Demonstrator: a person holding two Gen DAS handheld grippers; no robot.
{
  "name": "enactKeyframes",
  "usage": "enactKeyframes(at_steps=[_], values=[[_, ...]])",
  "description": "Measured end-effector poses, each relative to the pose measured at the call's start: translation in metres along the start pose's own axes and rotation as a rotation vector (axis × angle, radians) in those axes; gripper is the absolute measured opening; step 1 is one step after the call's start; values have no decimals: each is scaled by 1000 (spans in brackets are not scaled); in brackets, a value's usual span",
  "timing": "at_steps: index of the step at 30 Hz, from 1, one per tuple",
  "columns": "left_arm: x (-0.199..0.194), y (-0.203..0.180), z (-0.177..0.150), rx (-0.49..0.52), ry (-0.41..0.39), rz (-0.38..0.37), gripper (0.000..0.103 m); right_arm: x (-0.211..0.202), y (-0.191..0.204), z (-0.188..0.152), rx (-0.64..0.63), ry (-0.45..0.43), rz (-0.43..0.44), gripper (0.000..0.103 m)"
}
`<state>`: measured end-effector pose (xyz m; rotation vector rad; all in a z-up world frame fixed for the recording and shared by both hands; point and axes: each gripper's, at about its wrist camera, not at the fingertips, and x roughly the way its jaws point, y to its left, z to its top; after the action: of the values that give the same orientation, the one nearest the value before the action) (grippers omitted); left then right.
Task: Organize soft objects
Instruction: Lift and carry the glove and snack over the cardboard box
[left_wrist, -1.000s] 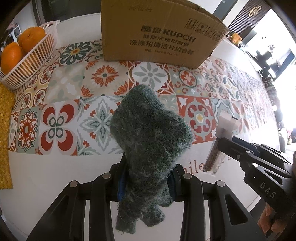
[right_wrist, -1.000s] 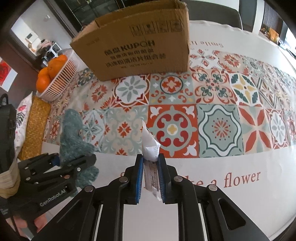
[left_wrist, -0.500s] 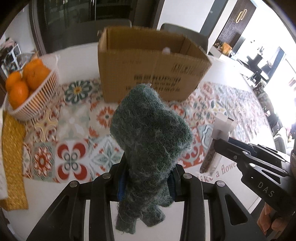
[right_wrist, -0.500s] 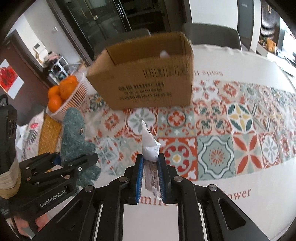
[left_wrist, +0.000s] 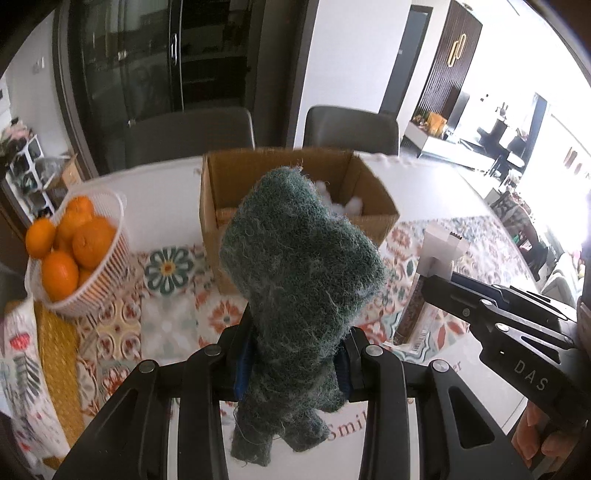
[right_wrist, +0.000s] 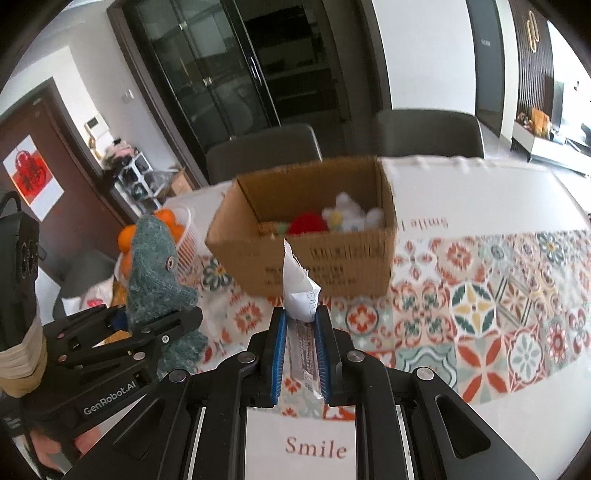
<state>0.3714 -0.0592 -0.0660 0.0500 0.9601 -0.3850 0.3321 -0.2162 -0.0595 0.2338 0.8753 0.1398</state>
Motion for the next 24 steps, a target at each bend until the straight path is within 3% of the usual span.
enactKeyframes(at_steps=[13,24], values=[[-9,2,55,47,-72,-16,36,-9,3,56,-16,-106,2,17],[8,8,97,66,-72,-31,36,9,0,94,-32,-124,-4,17]])
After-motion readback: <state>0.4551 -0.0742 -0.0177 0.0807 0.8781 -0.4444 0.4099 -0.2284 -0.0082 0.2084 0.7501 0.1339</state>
